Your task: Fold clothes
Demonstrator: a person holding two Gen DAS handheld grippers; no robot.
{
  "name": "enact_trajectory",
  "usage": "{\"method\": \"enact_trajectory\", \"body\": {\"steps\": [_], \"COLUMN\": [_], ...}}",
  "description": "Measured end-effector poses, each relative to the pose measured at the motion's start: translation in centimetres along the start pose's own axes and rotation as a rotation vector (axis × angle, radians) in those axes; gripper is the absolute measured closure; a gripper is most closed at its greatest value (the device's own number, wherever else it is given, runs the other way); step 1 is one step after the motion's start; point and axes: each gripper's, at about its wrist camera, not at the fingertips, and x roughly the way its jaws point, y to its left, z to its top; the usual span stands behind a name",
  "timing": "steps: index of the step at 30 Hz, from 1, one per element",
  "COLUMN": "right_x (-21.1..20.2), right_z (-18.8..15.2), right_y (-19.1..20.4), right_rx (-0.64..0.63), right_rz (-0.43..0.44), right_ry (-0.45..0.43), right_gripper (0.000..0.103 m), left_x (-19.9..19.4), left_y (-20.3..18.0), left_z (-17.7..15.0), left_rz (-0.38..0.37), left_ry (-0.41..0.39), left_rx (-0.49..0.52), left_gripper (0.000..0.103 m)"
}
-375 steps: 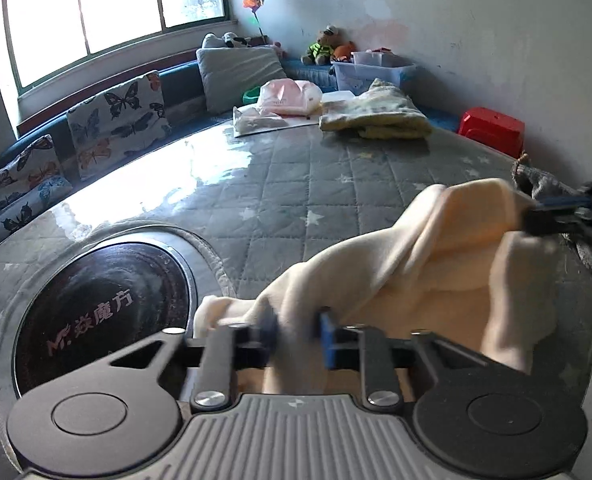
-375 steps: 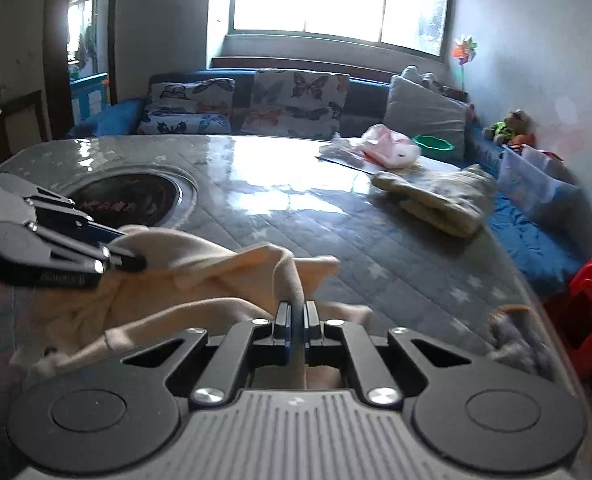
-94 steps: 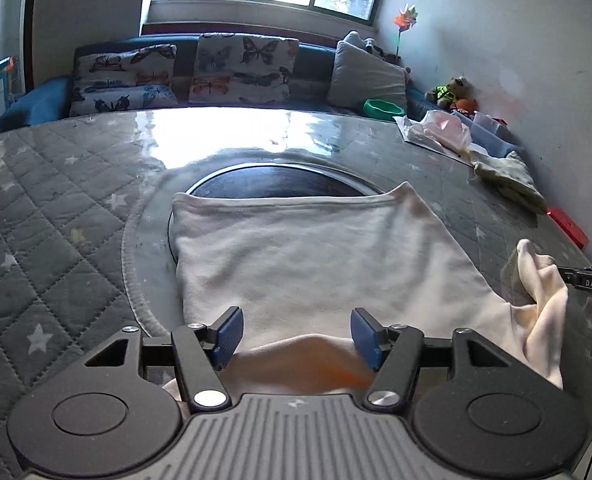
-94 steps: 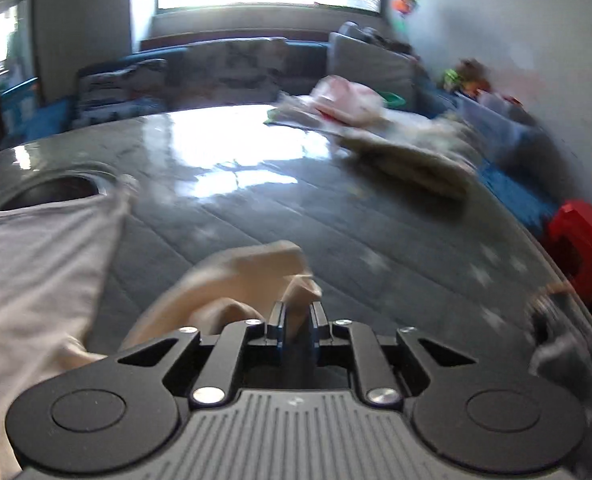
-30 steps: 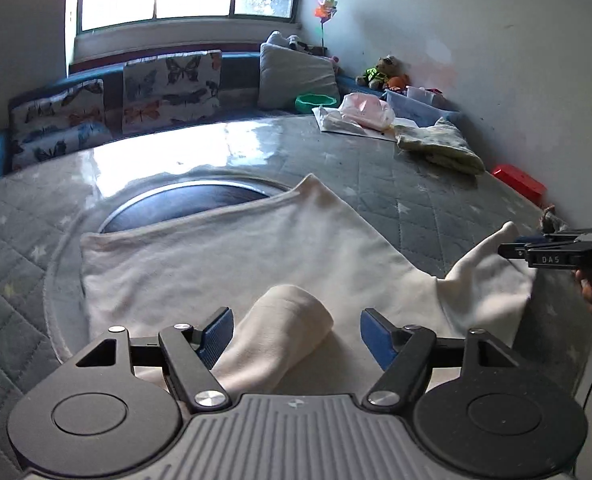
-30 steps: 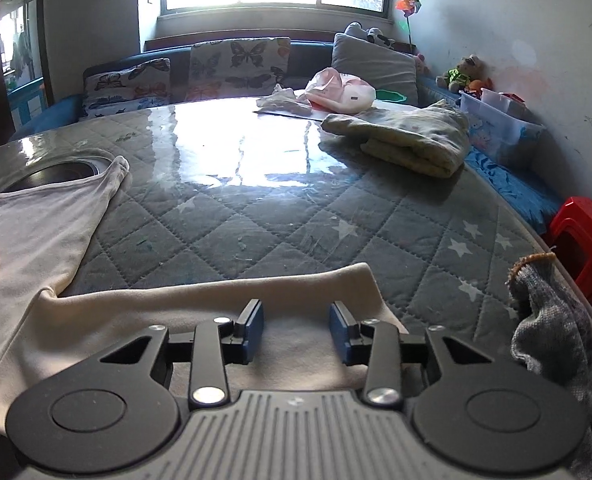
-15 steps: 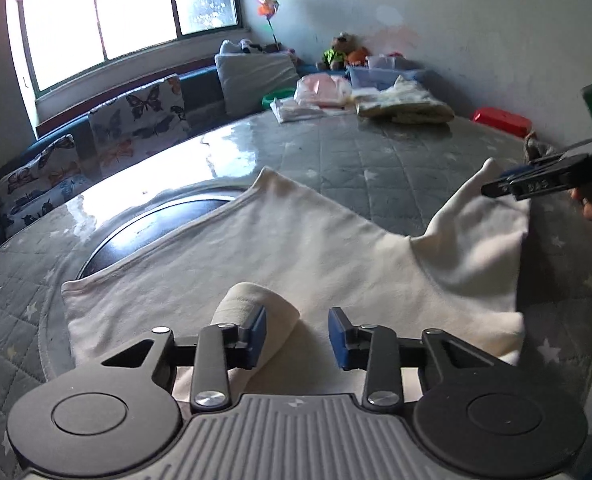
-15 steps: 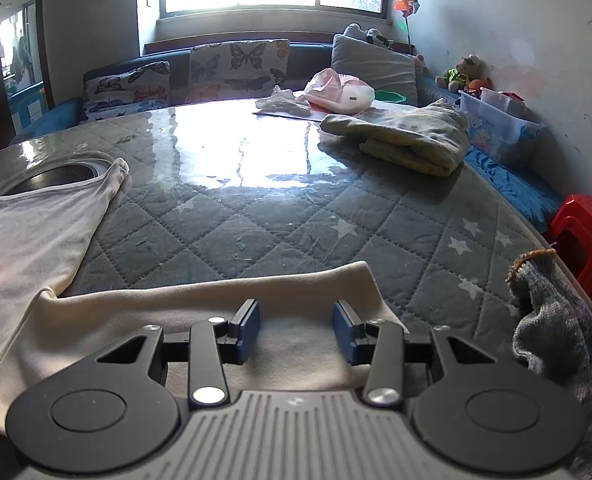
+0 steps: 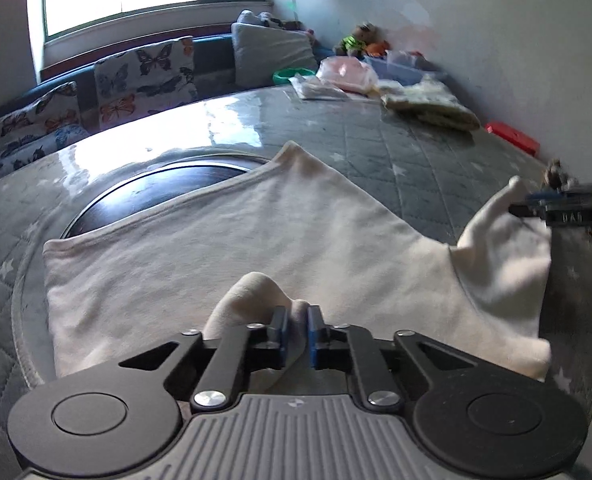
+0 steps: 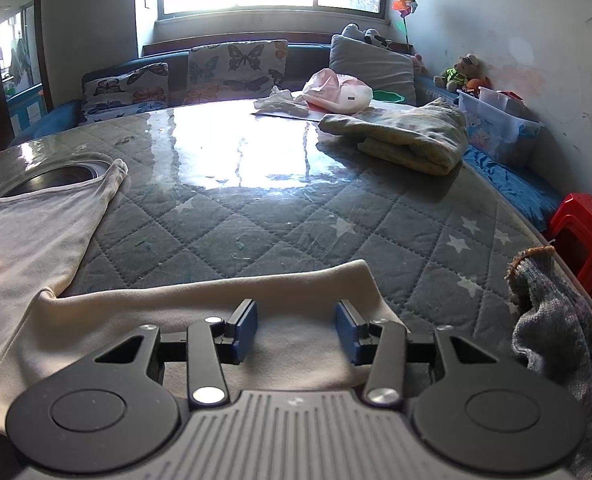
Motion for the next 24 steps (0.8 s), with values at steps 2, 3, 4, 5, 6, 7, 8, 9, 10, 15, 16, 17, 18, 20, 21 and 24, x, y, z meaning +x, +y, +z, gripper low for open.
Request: {"method": "enact_trajectory", "body": {"steps": [2,3,4,5,6,7,8,9,10,15,16,17,18,20,21,24], "right_x": [0.0,0.0,0.0,0.0,0.0,0.0,-0.1,-0.1,-0.1,-0.5,-0.6,-0.8,-1.0,-1.5,-1.7,-2.9], "right_z": [0.0,0.0,0.1,0.1,0.1,0.1,0.1,0.2,0.2,0.5,0.6,0.7,0.9,1.2,1.4,1.7], "right_y": [0.0,0.0,0.0,0.0,0.0,0.0,0.0,0.1,0.2,0.8,1.0,1.2,1.6,2.2,2.6,4.7], "right_rx": [0.001,0.001,0.001,0.002,0.002,0.003,0.001,-0.003,-0.007,-0.024,-0.031,-0.04,-0.05,-0.07,-0.081,-0.151], "right_rz": [-0.002,-0.004,-0.005,-0.006,-0.007,-0.008,-0.011,-0.014,-0.017,-0.024,-0.023,-0.021,-0.016,-0.002,0.013,0.115], "right_ry": [0.003,0.004,0.005,0.007,0.008,0.01,0.011,0.011,0.012,0.005,0.002,-0.001,-0.006,-0.014,-0.016,-0.015], "right_gripper": [0.056,0.056,0.055,0.055,0.055,0.054,0.054,0.054,0.054,0.054,0.054,0.054,0.054,0.054,0.054,0.051], "left_x": [-1.5,-2.6,-3.8,-5.1,-6.4,-7.8,-9.1,-10.5,-11.7,-17.0,-17.7,-18.1,-18.6,-19.2,-19.4,-19.3], "left_y": [1.0,1.7,2.5,3.4,4.3,5.3,6.2,7.0,7.8,11.0,11.6,12.1,12.7,13.9,14.6,16.3], "left_z": [0.2,0.2,0.2,0.1,-0.1,-0.4,-0.8,-1.3,-1.8,-6.0,-6.9,-7.8,-8.7,-10.4,-11.2,-12.7], "left_rz": [0.009,0.017,0.033,0.053,0.072,0.095,0.123,0.153,0.184,0.377,0.414,0.449,0.484,0.536,0.545,0.585], "left_ry": [-0.046,-0.077,-0.108,-0.138,-0.165,-0.189,-0.211,-0.231,-0.251,-0.295,-0.293,-0.29,-0.287,-0.266,-0.253,-0.214], "left_rx": [-0.065,-0.101,-0.136,-0.169,-0.203,-0.237,-0.264,-0.288,-0.309,-0.405,-0.424,-0.441,-0.457,-0.487,-0.501,-0.518], "left_gripper": [0.097,0.097,0.097,0.097,0.097,0.097,0.097,0.097,0.097,0.097,0.097,0.097,0.097,0.097,0.097,0.097]}}
